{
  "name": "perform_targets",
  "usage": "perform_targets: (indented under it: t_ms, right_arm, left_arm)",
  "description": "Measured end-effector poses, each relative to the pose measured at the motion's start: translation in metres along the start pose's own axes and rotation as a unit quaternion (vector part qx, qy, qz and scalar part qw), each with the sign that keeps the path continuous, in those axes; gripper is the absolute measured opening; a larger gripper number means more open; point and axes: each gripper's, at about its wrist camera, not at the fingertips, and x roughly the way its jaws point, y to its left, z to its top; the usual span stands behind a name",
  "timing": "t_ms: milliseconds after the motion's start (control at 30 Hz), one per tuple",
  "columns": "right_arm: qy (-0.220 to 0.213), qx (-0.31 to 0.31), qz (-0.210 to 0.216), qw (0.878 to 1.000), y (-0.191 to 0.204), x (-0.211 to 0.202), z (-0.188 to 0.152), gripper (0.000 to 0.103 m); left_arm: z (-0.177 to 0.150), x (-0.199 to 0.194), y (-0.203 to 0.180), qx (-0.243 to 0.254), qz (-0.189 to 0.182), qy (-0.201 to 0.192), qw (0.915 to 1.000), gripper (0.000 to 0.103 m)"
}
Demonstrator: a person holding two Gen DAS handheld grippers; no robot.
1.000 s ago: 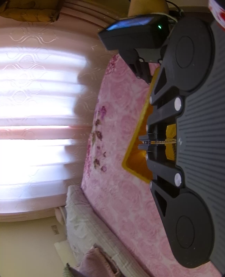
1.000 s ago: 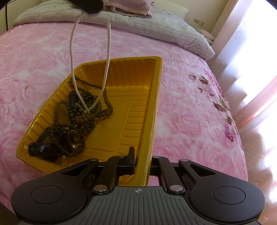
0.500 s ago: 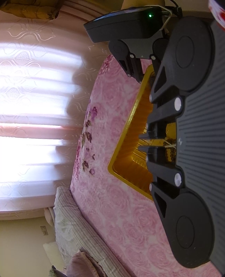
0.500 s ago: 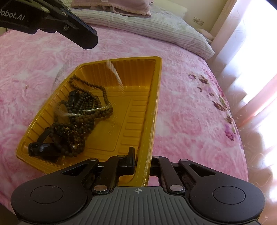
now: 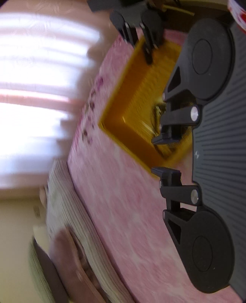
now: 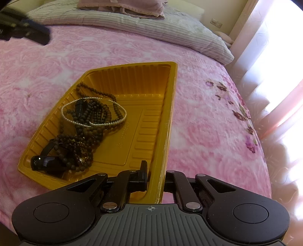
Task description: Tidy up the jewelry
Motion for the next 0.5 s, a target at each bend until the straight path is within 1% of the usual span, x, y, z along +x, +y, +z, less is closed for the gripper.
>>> perform_targets:
  t_ms: [133,167,267,367,500]
  right_arm:
    - [-0.001,-0.002,-0.002,1.0,0.001,-0.001,0.001,0.007]
    - [-0.001,-0.002,-0.002,1.0,0.001,-0.001,0.001,0.007]
    - [-0.001,-0.002,-0.002,1.0,0.001,-0.001,0.001,0.007]
    - [0.0,-0.003,-0.003,1.0,0.002,-0.001,0.001,0.007]
    - [0.0,-0.003,-0.003,1.0,0.002,-0.001,0.001,0.007]
  left_arm:
    - [-0.032,-0.014,0.037,-0.028,0.056,0.005,0.998,0.024]
    - [-0.04,-0.017,0.045,-0.035,0.067,0.006,0.9971,0.026]
    - [-0.067,-0.019,0.063,-0.054,0.098,0.011,0.9937,0.026]
    - [-0.092,-0.018,0.069,-0.072,0.111,0.009,0.9912,0.026]
    - [-0.119,-0.007,0.061,-0.092,0.109,0.003,0.9898,0.026]
